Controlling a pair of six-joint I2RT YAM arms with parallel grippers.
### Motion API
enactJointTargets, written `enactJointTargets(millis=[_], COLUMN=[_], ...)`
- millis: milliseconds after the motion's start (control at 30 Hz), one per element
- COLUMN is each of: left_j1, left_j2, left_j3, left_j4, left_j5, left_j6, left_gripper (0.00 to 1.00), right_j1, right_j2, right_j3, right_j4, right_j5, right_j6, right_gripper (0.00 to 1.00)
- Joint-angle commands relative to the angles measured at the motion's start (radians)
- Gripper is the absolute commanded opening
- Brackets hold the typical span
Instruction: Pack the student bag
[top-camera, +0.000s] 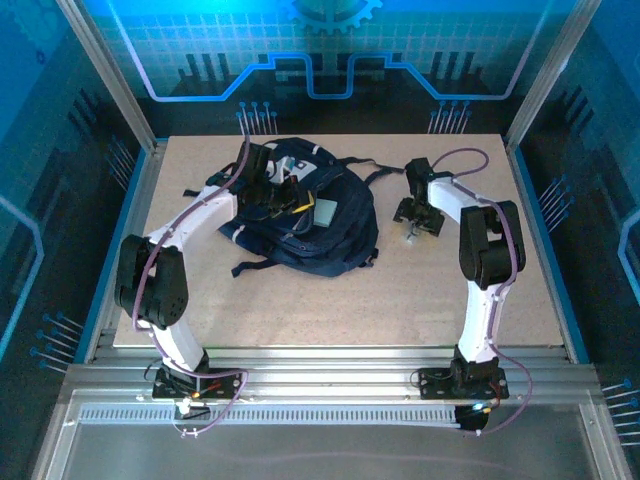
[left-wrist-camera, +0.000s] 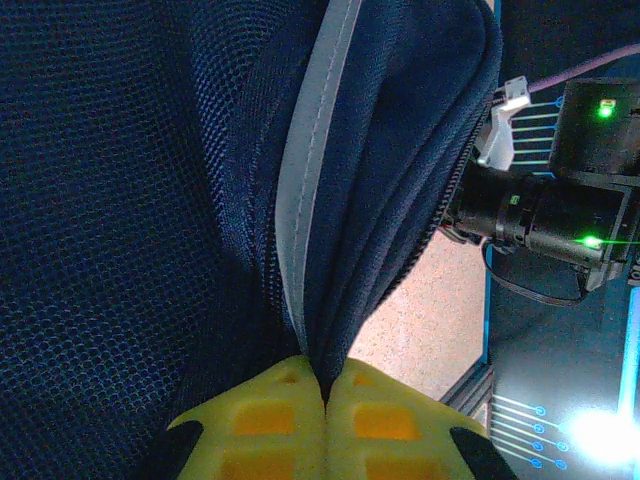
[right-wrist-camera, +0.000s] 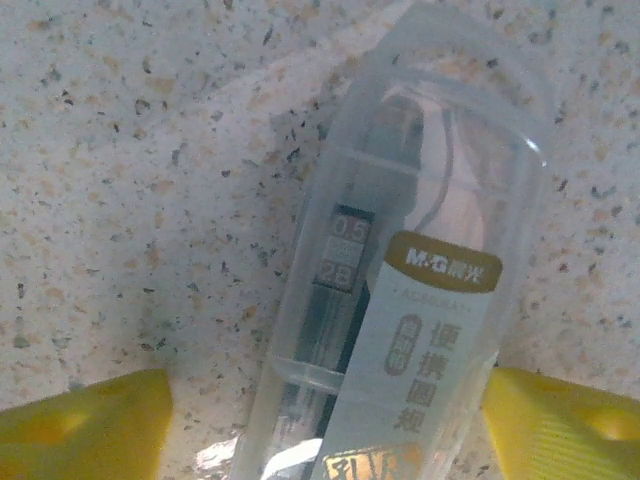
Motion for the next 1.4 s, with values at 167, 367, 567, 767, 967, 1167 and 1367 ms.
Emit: enactJointTargets(millis=[167, 367, 567, 767, 967, 1167, 1367], left_j1=[-0.011, -0.009, -0.008, -0.008, -0.011, -0.02, -0.022], left_j2=[-0.062, -0.045, -0.034, -0.038, -0.058, -0.066, -0.085], left_j3=[0.006, 0.022, 0.045, 0.04, 0.017, 0.016, 0.016], left_j4=[0.039, 0.036, 0.037, 0.055, 0.083, 0.099, 0.098], left_j5=[0.059, 0.061, 0.06, 0.069, 0.076, 0.082, 0.079], left_j6=[-0.012, -0.003, 0.003, -0.02, -0.045, -0.056, -0.056], left_gripper=[0.0, 0.0, 0.0, 0.0, 0.0, 0.0, 0.0], right_j1=[0.0, 0.002, 0.045, 0.182, 0.277, 0.308, 0.337], right_j2=[-0.09, -0.243, -0.387, -0.425, -0.306, -0.143, -0.06], right_j3=[-0.078, -0.145, -0.208, -0.209, -0.129, 0.012, 0.086], right_j4=[0.011, 0.013, 0.065, 0.229, 0.409, 0.471, 0.541], right_j5=[0.043, -0.027, -0.263, -0.419, -0.487, -0.543, -0.621], right_j6=[0.021, -0.06, -0.08, 0.028, 0.169, 0.288, 0.366], right_gripper=[0.48, 0.45, 0.47, 0.51, 0.51, 0.51, 0.73])
